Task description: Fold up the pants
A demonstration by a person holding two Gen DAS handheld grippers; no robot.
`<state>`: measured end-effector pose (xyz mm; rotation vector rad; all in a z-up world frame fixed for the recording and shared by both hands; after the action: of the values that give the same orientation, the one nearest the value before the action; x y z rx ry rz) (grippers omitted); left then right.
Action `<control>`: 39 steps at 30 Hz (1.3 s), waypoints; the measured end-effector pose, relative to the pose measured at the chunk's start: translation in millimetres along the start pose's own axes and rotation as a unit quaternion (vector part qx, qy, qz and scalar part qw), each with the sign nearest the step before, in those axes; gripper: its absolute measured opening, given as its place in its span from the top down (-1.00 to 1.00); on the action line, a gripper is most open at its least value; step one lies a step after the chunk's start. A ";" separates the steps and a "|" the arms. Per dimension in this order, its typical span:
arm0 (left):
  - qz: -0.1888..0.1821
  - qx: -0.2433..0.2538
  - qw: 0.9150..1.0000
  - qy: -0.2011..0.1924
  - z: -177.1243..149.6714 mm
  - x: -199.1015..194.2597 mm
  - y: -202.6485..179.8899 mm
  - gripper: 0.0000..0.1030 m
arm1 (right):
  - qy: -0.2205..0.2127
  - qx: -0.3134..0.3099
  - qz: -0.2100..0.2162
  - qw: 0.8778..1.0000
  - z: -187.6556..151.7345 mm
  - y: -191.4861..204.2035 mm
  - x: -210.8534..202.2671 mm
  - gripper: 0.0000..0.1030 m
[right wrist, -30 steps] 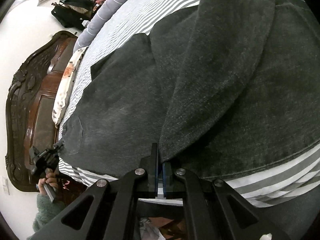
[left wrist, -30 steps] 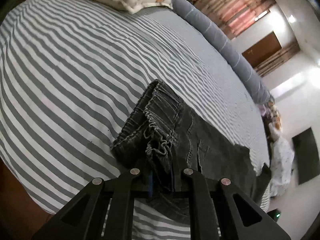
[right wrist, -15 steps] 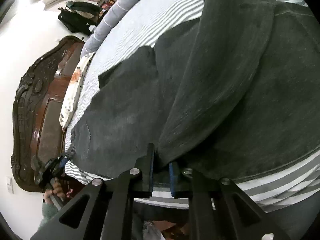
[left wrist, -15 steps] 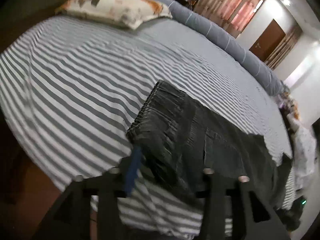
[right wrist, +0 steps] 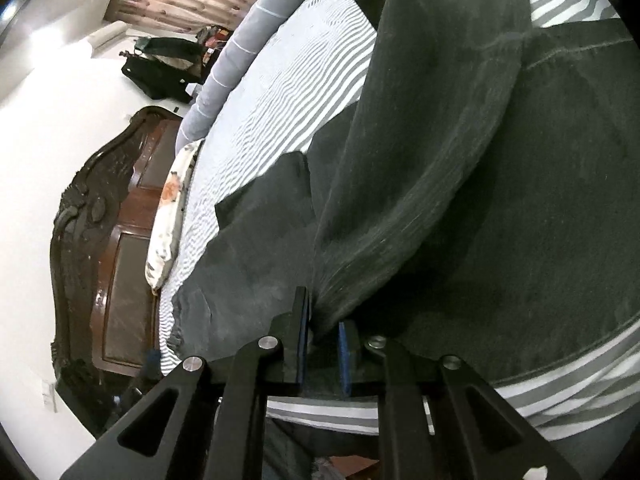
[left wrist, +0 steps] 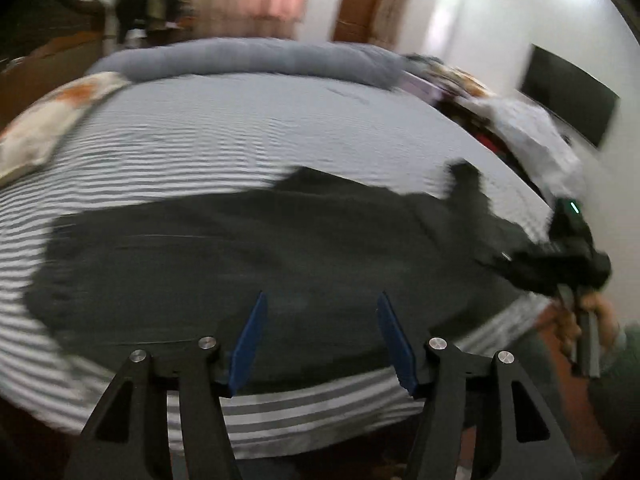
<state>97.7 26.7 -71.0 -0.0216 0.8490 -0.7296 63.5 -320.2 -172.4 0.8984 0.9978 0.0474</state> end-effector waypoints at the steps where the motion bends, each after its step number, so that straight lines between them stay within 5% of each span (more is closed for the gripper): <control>1: -0.015 0.002 1.000 0.010 0.3 12.2 -10.5 -0.13 | 0.000 0.003 0.002 1.000 2.5 -1.0 -1.1 0.73; 4: -0.106 -0.037 0.993 0.042 -3.3 35.8 -45.5 -0.13 | 0.002 0.000 0.001 1.000 8.2 -2.2 -3.9 0.73; 6: -0.172 -0.098 0.978 0.060 -3.8 50.3 -57.7 -0.13 | 0.004 -0.002 0.004 1.000 10.6 -4.0 -5.4 0.73; 11: -0.232 -0.193 0.949 0.095 -13.4 78.8 -83.4 -0.13 | 0.006 -0.003 0.013 1.000 12.9 -7.3 -3.6 0.73; 17: -0.251 -0.333 0.904 0.098 -27.3 106.1 -75.0 -0.13 | 0.011 0.008 0.035 0.999 14.3 -15.8 -2.9 0.74; 24: -0.233 -0.407 0.881 0.065 -26.6 118.9 -61.8 -0.13 | 0.005 0.004 0.050 0.999 12.4 -18.5 -11.2 0.84; 31: -0.213 -0.432 0.874 0.059 -23.3 146.8 -69.5 -0.11 | 0.009 0.012 0.066 0.998 10.8 -23.2 -11.7 0.85; 33: -0.217 -0.434 0.872 0.061 -21.6 153.8 -68.0 0.25 | 0.009 0.011 0.067 0.998 10.4 -24.8 -10.6 0.80; 34: -0.215 -0.424 0.877 0.066 -25.1 155.2 -68.4 0.59 | 0.008 0.011 0.066 0.998 10.6 -26.2 -10.6 0.79; 39: -0.207 -0.407 0.887 0.065 -26.5 156.3 -67.1 0.87 | -0.005 0.027 0.069 0.997 21.6 -39.0 -9.7 0.31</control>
<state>108.8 -110.3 -174.6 -0.9434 1.2521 -0.7259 60.3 -363.3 -186.9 1.0145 0.9299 0.1325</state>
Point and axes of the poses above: each gripper's, at about its wrist camera, not at the fingertips, and x roughly the way its jaws point, y to its left, z to its top, the point moved 3 cm from there along x, roughly the way its jaws point, and after that the axes turned 7 degrees about -z, right-handed, at the moved point
